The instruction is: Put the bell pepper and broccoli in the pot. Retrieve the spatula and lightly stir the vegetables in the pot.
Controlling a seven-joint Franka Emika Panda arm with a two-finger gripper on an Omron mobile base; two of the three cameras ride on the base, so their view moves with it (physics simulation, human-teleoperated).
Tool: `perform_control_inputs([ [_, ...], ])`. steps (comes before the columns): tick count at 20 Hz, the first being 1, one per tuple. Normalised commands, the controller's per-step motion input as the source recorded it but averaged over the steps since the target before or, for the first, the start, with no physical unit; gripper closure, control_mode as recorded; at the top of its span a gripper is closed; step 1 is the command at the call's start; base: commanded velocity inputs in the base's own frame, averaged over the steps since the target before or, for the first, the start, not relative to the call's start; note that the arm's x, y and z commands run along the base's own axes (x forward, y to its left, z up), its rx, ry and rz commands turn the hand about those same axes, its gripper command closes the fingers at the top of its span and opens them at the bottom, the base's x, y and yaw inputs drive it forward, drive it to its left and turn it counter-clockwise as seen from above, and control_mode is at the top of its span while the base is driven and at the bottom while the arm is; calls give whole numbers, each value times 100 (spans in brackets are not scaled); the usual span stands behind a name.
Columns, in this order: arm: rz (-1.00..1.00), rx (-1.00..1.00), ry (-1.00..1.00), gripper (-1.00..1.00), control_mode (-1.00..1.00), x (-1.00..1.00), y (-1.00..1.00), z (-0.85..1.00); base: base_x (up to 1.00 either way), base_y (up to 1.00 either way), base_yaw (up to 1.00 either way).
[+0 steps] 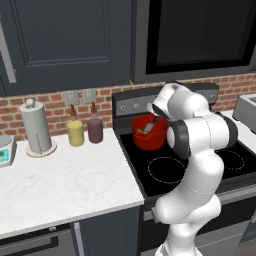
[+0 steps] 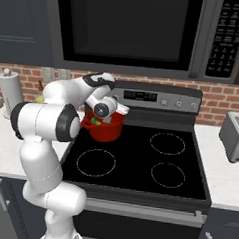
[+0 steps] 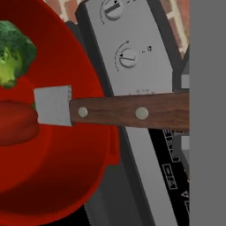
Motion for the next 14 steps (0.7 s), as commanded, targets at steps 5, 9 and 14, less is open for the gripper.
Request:
perform_control_inputs([
  [5,0,1,0,100,-100,-15,11,34,0,0,0],
  [9,-1,2,-1,100,-100,-12,0,78,0,0,0],
  [14,-5,1,1,100,-100,-1,0,57,0,0,0],
])
